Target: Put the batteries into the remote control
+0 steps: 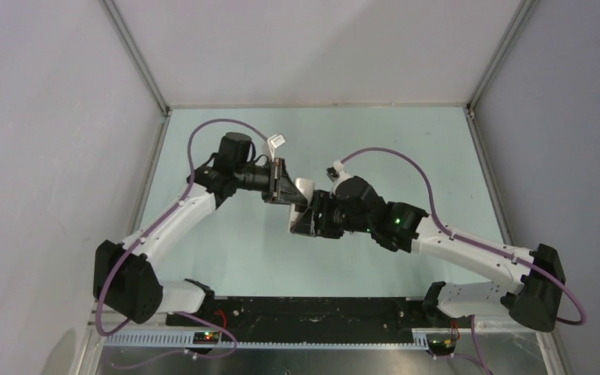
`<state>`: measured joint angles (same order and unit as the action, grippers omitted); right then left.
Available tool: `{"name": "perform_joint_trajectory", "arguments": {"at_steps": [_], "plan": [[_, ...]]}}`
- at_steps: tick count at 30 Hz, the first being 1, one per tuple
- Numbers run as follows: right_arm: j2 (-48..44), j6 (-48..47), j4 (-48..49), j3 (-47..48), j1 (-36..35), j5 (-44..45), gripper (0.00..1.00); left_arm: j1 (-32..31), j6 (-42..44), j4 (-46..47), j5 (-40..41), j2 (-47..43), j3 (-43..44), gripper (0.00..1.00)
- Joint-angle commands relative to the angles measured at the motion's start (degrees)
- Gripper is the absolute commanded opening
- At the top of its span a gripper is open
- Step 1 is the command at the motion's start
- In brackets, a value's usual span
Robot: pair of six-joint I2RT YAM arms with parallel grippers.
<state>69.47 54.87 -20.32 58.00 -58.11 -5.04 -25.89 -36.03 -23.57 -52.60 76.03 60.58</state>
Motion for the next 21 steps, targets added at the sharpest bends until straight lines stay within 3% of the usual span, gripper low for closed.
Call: {"name": "perform_joint_trajectory", "arguments": {"at_steps": [1, 21], "plan": [[-1.2, -2.6, 7.4, -1.5, 0.3, 0.8, 0.38, -0.4, -3.6, 1.0, -5.2, -4.0, 2.9, 0.0], [2.0, -1.7, 10.0, -1.8, 2.2, -2.3, 0.37, -2.4, -5.7, 1.0, -4.8, -6.8, 4.6, 0.0]]}}
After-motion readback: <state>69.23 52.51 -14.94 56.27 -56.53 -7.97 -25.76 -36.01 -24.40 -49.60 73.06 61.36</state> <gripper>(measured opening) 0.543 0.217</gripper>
